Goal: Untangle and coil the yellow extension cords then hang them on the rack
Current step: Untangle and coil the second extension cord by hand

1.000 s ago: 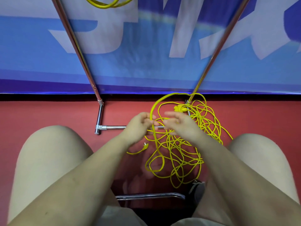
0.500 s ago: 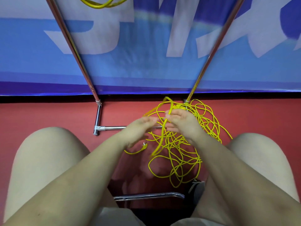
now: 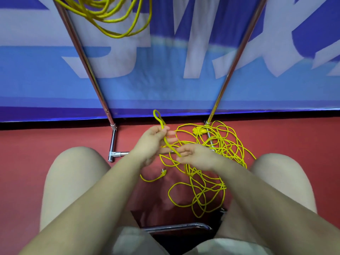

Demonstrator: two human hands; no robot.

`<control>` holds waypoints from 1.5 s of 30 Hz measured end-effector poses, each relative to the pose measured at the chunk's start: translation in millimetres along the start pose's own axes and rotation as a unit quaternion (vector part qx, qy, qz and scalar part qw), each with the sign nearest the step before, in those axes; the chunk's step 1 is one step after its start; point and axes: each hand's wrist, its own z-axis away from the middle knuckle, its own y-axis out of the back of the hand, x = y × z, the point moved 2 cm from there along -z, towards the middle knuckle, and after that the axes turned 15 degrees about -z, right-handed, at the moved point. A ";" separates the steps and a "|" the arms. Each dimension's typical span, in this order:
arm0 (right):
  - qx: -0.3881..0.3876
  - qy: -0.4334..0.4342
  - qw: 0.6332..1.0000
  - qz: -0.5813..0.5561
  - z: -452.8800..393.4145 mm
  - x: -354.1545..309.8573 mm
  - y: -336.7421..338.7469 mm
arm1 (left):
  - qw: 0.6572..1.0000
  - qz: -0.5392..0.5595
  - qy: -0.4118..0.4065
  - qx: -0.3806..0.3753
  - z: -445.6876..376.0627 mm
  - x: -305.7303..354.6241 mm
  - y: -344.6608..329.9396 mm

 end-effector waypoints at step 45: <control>0.107 0.114 0.986 0.051 -26.4 -38.8 0.2 | 0.997 -0.058 -0.042 0.031 -4.6 59.7 26.0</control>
